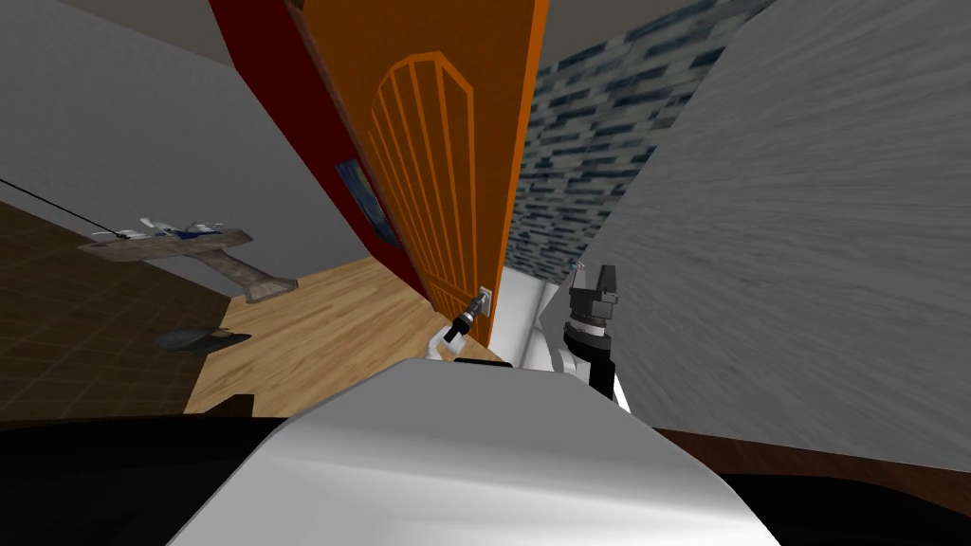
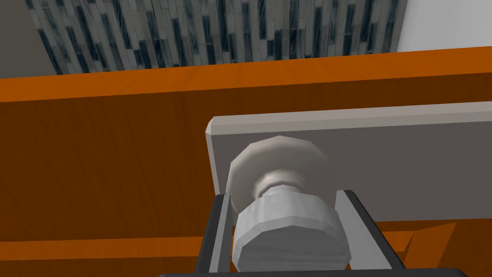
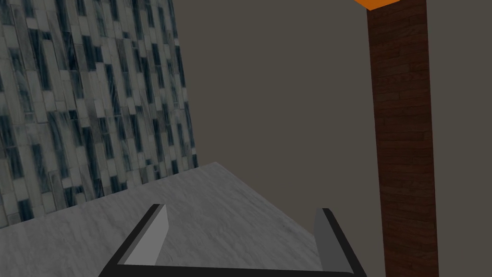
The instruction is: Push the door open
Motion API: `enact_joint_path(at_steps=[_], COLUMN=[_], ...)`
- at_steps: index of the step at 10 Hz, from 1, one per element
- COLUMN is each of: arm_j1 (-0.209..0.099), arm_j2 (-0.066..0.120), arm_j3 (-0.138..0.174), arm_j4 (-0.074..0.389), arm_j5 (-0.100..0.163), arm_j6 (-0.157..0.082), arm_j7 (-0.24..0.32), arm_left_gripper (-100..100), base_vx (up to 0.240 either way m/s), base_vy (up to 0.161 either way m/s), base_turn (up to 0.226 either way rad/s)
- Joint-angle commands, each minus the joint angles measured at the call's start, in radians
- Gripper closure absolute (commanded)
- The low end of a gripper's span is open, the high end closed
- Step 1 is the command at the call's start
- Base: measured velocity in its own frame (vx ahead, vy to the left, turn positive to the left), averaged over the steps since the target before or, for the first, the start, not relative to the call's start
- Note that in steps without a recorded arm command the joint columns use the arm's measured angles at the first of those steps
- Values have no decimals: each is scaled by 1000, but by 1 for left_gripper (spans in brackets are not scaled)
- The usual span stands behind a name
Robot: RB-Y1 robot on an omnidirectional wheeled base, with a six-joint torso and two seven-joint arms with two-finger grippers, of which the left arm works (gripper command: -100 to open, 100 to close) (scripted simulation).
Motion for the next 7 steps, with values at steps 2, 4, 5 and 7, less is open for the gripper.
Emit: enact_joint_path(at_steps=[2, 4, 5, 7], arm_j1=[-42, -71, -86, -119], arm_j2=[1, -4, -7, -14], arm_j3=[41, 71, 87, 122], arm_j4=[35, 75, 98, 145], arm_j5=[11, 19, 23, 31], arm_j6=[-13, -22, -28, -40], arm_j7=[-14, -28, -36, -53], arm_left_gripper=[100, 100, 100, 100], base_vx=[62, 69, 70, 77], base_vy=[-92, -92, -94, -100], base_turn=[3, -10, 19, 2])
